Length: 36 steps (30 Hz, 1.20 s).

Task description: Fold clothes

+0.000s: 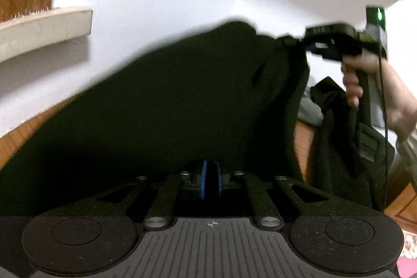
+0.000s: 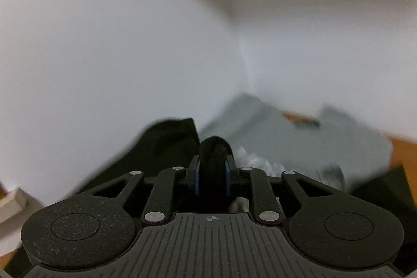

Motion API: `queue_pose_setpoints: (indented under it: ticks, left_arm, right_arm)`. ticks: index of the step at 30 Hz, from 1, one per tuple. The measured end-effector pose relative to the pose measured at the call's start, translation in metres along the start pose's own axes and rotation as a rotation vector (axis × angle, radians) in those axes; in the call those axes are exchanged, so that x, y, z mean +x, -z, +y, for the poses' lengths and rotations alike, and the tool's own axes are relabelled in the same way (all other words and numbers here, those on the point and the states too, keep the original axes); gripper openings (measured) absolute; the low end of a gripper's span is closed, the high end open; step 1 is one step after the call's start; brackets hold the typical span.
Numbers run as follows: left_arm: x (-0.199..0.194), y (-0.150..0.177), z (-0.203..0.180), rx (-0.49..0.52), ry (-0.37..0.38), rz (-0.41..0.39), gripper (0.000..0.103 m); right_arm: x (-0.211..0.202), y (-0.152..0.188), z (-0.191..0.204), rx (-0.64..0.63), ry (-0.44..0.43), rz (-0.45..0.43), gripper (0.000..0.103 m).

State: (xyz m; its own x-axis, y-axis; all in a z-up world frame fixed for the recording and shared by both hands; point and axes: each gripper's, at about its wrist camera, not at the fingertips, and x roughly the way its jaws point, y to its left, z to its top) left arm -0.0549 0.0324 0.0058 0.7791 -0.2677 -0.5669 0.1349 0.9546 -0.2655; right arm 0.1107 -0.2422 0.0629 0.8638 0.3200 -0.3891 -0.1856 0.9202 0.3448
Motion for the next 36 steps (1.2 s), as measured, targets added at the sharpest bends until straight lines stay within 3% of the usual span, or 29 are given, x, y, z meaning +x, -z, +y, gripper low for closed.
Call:
queue_pose_setpoints:
  ticks: [3, 5, 7, 9, 11, 14, 16, 18, 22, 27, 31, 34, 36]
  left_arm:
    - [-0.001, 0.0, 0.003, -0.014, 0.0, 0.0, 0.008]
    - [-0.005, 0.002, 0.002, -0.013, -0.004, -0.008, 0.008]
    - [-0.01, 0.003, 0.001, -0.01, -0.001, -0.025, 0.008]
    - [-0.02, 0.004, -0.003, 0.017, -0.029, -0.071, 0.008]
    - [-0.035, 0.0, 0.0, 0.0, -0.057, -0.141, 0.013]
    - [-0.054, -0.006, 0.007, -0.04, -0.097, -0.229, 0.021]
    - [-0.055, -0.008, 0.011, -0.042, -0.112, -0.236, 0.021]
    - [-0.052, -0.006, 0.012, -0.04, -0.119, -0.225, 0.021]
    - [-0.041, -0.002, 0.014, -0.036, -0.126, -0.193, 0.021]
    - [-0.03, 0.002, 0.017, -0.04, -0.129, -0.17, 0.021]
    - [-0.026, 0.003, 0.018, -0.041, -0.129, -0.159, 0.021]
    - [-0.026, 0.004, 0.02, -0.047, -0.127, -0.159, 0.021]
    - [-0.026, 0.004, 0.02, -0.052, -0.127, -0.16, 0.021]
  right_arm:
    - [0.005, 0.012, -0.022, 0.087, -0.018, 0.059, 0.019]
    - [0.003, 0.008, -0.022, 0.129, -0.047, 0.019, 0.018]
    - [-0.005, 0.0, -0.006, 0.122, -0.122, -0.054, 0.018]
    - [-0.025, -0.003, 0.019, 0.035, -0.293, -0.126, 0.018]
    - [-0.033, 0.001, 0.051, -0.07, -0.451, -0.071, 0.018]
    - [-0.011, 0.034, 0.084, -0.201, -0.579, 0.304, 0.018]
    - [-0.001, 0.066, 0.09, -0.312, -0.523, 0.456, 0.021]
    - [0.001, 0.079, 0.081, -0.348, -0.496, 0.481, 0.022]
    - [-0.007, 0.059, 0.049, -0.214, -0.495, 0.362, 0.04]
    - [0.007, 0.041, 0.047, -0.193, -0.408, 0.294, 0.044]
    - [0.031, 0.054, 0.07, -0.274, -0.435, 0.346, 0.055]
    - [0.029, 0.07, 0.091, -0.43, -0.404, 0.326, 0.064]
    - [0.031, 0.075, 0.096, -0.477, -0.383, 0.293, 0.06]
